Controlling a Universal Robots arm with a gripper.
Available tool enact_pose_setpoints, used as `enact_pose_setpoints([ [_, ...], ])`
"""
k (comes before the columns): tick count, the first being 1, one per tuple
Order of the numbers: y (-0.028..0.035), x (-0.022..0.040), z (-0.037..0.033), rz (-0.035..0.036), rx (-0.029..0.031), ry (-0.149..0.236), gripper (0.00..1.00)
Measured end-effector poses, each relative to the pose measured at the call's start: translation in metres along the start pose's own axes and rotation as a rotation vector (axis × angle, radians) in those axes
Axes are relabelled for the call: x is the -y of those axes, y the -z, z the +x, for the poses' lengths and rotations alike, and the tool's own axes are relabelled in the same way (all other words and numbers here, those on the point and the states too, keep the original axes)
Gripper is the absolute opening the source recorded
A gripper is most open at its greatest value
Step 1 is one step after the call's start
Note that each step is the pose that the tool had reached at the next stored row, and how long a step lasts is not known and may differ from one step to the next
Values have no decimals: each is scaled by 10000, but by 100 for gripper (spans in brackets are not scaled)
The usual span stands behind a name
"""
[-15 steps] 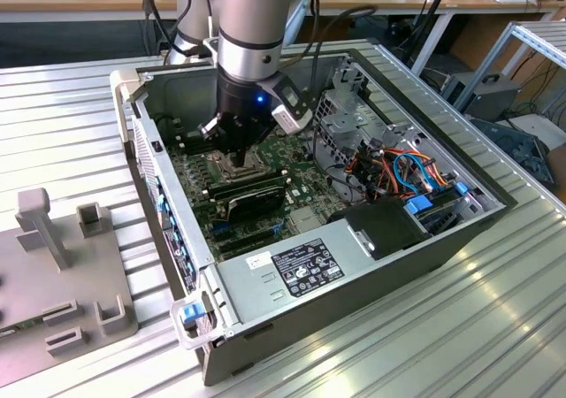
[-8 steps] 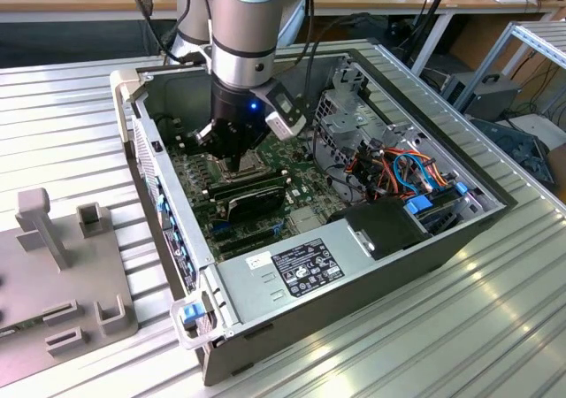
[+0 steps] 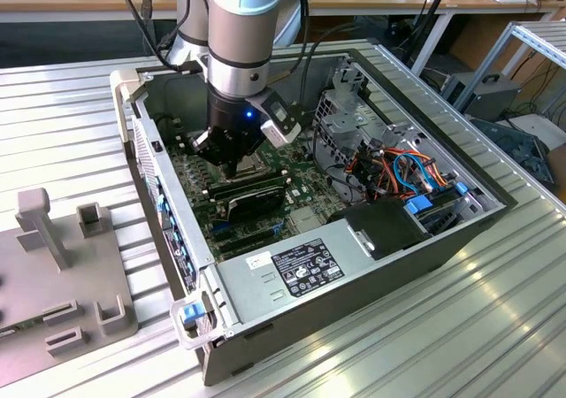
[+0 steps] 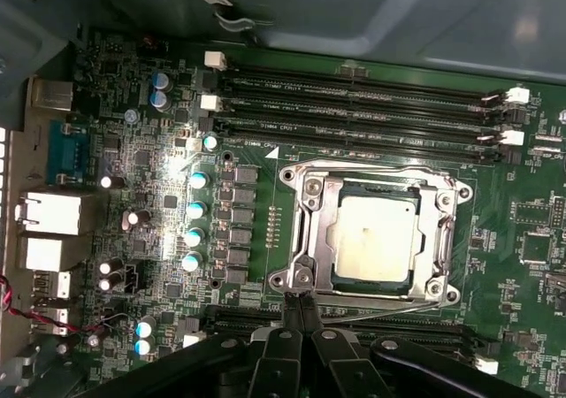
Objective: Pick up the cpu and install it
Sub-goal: 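Install the second cpu locking lever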
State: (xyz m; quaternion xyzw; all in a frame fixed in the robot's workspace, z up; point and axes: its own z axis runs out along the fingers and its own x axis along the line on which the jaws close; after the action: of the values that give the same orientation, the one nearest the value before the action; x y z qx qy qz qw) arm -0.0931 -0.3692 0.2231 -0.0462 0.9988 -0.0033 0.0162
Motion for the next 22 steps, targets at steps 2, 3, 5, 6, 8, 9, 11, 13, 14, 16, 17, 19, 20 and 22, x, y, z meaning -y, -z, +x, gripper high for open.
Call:
enact_pose_setpoints([
  [2, -12, -2, 8, -3, 4, -3, 11],
  [3, -31, -5, 18, -1, 2, -2, 11],
  [5, -43, -12, 24, -1, 1, -2, 11],
  [6, -47, -15, 25, -1, 1, -2, 11],
  [8, -54, -17, 29, -3, 4, -2, 11],
  [9, -63, -21, 33, -4, 4, -3, 11],
  [11, -86, -32, 41, -2, 2, -3, 11],
  [13, -90, -35, 44, 0, 0, -1, 11],
  [14, -93, -36, 46, -2, 2, -2, 11],
  [16, -98, -41, 47, -4, 4, -3, 11],
  [17, -105, -44, 48, -6, 7, -3, 11],
  [19, -122, -46, 50, -7, 9, -2, 11],
  [20, -135, -47, 51, -7, 9, -1, 11],
  [22, -158, -50, 54, -8, 10, -2, 11],
])
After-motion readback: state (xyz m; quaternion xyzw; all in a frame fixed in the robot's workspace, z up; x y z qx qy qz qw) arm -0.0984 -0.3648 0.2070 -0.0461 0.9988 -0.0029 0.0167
